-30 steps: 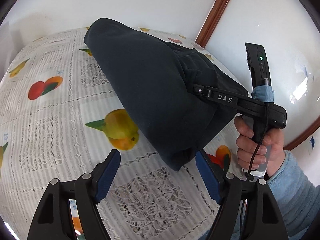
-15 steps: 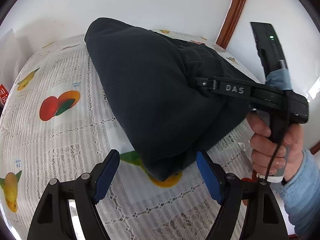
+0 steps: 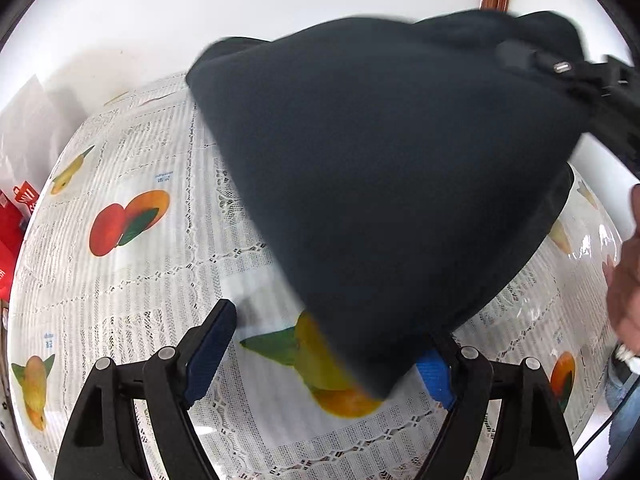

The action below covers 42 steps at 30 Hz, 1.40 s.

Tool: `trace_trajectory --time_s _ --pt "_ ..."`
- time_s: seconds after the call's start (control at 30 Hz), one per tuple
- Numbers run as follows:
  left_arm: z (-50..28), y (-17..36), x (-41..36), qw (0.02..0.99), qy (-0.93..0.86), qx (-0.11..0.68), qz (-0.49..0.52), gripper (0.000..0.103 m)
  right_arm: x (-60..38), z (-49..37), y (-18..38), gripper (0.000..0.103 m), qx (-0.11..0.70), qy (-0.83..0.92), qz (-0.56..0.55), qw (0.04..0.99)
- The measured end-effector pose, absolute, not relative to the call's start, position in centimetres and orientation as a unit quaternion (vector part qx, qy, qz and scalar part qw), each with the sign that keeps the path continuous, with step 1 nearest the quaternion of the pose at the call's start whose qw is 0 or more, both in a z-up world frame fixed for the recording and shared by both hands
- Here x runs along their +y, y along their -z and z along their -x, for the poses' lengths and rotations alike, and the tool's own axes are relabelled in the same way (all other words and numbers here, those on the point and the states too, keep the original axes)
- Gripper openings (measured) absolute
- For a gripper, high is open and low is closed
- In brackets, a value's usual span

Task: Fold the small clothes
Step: 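Carry the held hem over the collar with the right tool, folding the sweatshirt in half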

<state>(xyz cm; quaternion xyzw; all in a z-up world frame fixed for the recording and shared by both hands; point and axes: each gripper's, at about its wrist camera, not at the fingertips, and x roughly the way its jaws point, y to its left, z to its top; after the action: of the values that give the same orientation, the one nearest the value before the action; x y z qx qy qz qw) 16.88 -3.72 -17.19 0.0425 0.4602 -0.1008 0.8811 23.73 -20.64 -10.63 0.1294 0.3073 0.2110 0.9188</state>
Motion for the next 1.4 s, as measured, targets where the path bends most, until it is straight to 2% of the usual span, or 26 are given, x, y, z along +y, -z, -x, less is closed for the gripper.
trace_trajectory --time_s 0.13,0.27,0.37,0.4,0.57,0.63,0.67,0.73,0.83,0.9,1.23,1.33,1.4 --pt "-17.0 17.1 -3.5 0.880 0.104 0.461 -0.041 0.084 -25.3 -19.9 9.6 0.009 0.221 -0.185 -0.166 0.943" --pt "-17.1 17.0 -4.1 0.882 0.100 0.458 -0.050 0.084 -28.0 -20.9 13.3 0.009 0.314 -0.132 -0.176 0.924" --pt "-16.6 16.8 -5.2 0.880 0.118 0.457 -0.046 0.075 -28.2 -22.3 16.8 0.010 0.389 -0.097 -0.169 0.900" --pt "-16.5 16.6 -5.6 0.881 0.125 0.454 -0.048 0.070 -28.3 -22.4 17.2 0.010 0.392 -0.092 -0.172 0.899" --pt "-15.9 15.9 -8.4 0.890 0.137 0.430 -0.067 0.060 -27.5 -22.5 16.8 0.011 0.393 -0.079 -0.154 0.903" --pt "-16.1 16.2 -9.5 0.889 0.138 0.431 -0.070 0.046 -27.3 -22.8 16.5 0.011 0.395 -0.079 -0.149 0.903" --pt "-16.2 16.2 -9.9 0.889 0.133 0.431 -0.075 0.045 -27.3 -22.8 16.5 0.011 0.396 -0.080 -0.148 0.903" --pt "-16.3 16.1 -10.3 0.894 0.115 0.426 -0.083 0.032 -27.2 -22.8 16.4 0.011 0.399 -0.082 -0.145 0.902" --pt "-16.3 16.1 -9.4 0.896 0.108 0.425 -0.067 0.018 -26.5 -22.9 16.2 0.011 0.406 -0.088 -0.121 0.901" --pt "-16.3 16.0 -8.2 0.896 0.111 0.426 -0.054 0.014 -25.9 -23.2 16.2 0.011 0.410 -0.095 -0.111 0.900" --pt "-14.8 15.6 -1.7 0.897 0.075 0.435 -0.028 0.011 -20.6 -23.2 16.2 0.011 0.424 -0.149 -0.100 0.888" --pt "-14.1 15.8 -0.1 0.896 0.072 0.437 -0.015 0.011 -19.0 -22.4 15.8 0.017 0.426 -0.179 -0.079 0.883" --pt "-13.9 15.9 0.7 0.896 0.078 0.437 -0.007 0.011 -19.2 -21.7 15.3 0.025 0.422 -0.200 -0.077 0.881"
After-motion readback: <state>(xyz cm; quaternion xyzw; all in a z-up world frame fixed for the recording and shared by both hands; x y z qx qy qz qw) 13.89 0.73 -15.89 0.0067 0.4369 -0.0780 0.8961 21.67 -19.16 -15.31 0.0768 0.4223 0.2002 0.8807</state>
